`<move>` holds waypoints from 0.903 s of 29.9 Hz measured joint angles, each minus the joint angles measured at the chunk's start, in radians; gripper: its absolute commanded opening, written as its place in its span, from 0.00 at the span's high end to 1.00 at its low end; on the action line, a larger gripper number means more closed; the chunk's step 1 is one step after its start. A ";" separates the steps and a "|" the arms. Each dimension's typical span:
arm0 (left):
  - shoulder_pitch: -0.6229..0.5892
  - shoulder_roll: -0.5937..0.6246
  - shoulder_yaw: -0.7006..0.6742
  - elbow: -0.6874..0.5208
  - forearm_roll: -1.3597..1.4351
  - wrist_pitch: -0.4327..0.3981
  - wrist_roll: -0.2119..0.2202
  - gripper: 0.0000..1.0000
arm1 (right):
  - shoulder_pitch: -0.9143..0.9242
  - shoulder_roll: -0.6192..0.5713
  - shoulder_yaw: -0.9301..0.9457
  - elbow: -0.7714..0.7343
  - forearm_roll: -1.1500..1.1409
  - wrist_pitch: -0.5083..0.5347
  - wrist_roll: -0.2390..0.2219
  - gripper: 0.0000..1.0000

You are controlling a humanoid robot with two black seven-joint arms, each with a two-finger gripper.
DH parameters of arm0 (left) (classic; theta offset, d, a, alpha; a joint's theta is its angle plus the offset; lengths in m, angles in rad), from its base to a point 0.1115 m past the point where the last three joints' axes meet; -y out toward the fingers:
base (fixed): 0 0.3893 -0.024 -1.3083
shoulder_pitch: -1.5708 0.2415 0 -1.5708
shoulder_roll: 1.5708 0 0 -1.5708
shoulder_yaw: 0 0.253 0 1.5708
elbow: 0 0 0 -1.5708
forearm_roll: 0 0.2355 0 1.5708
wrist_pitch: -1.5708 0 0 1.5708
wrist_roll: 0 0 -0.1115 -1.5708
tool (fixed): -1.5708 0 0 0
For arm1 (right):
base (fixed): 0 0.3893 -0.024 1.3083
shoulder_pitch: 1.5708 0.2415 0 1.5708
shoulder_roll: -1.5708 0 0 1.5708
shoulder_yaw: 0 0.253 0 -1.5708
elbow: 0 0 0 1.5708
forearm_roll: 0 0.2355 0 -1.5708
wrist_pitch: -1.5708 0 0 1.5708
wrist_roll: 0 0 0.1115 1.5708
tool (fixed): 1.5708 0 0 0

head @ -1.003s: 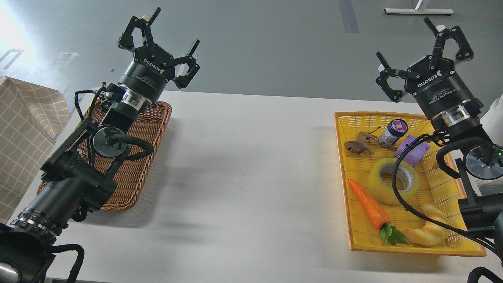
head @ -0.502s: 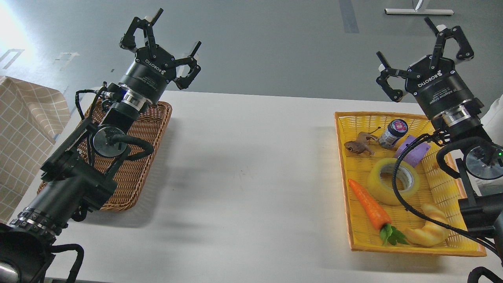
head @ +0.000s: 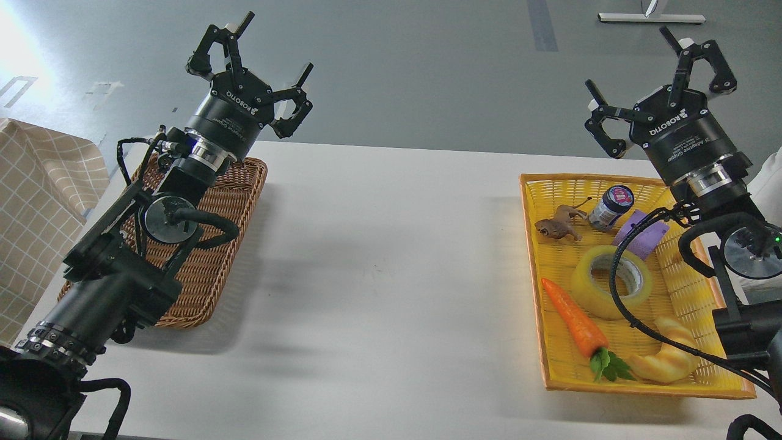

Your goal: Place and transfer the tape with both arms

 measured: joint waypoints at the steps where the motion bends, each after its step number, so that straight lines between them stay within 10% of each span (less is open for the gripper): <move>1: 0.000 0.000 0.000 0.000 0.000 0.000 0.000 0.02 | 0.000 -0.001 0.000 0.000 0.000 0.000 0.000 0.00; 27: -0.005 0.000 -0.010 0.002 0.040 0.000 -0.008 0.02 | 0.002 -0.002 -0.003 -0.001 -0.001 0.000 0.000 0.00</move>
